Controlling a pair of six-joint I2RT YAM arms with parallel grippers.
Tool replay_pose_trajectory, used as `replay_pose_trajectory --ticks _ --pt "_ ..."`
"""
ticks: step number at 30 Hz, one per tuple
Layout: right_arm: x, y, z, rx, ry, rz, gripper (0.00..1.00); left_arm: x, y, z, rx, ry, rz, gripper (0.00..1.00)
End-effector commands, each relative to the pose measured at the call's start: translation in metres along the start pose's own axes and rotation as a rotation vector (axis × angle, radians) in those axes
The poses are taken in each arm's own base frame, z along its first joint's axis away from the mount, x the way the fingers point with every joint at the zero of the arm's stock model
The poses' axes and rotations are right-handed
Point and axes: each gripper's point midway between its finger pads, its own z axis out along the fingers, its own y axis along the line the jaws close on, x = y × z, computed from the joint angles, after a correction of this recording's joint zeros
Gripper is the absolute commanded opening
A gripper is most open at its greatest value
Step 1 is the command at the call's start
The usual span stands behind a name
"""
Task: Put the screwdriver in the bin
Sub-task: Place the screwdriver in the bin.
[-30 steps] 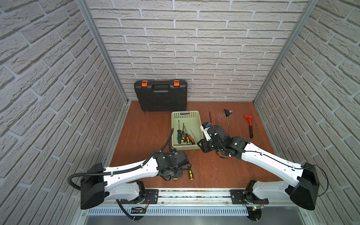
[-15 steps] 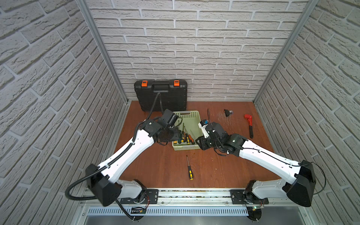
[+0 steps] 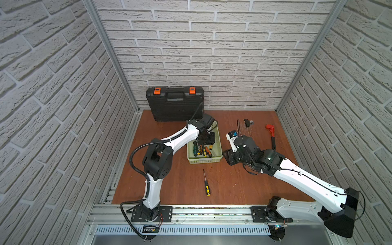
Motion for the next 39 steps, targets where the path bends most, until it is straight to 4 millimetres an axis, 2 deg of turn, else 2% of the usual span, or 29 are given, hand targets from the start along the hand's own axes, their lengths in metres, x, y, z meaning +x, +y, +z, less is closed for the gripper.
replay_pose_trajectory --ticks 1,6,12,23,26,32,39 --pt "0.007 -0.009 0.000 0.034 0.008 0.015 0.41 -0.013 -0.017 0.011 0.047 -0.032 0.006 0.10" --pt "0.011 -0.006 0.005 0.020 0.027 0.024 0.41 -0.004 -0.013 0.037 0.029 -0.005 -0.023 0.10" --pt "0.011 -0.004 0.008 0.013 0.031 0.020 0.41 0.003 -0.004 0.054 -0.002 0.004 -0.044 0.12" --pt "0.010 -0.002 0.008 0.006 0.027 0.019 0.41 0.003 -0.003 0.058 -0.018 -0.005 -0.051 0.23" --pt "0.009 -0.002 0.008 0.002 0.025 0.022 0.42 0.002 -0.004 0.052 -0.016 -0.023 -0.050 0.33" --pt "0.006 0.002 0.007 -0.006 0.033 0.014 0.42 -0.003 -0.008 0.030 -0.017 -0.068 -0.039 0.40" --pt "-0.009 0.007 -0.007 -0.016 0.013 0.005 0.42 -0.019 -0.021 -0.046 0.057 -0.216 -0.025 0.45"
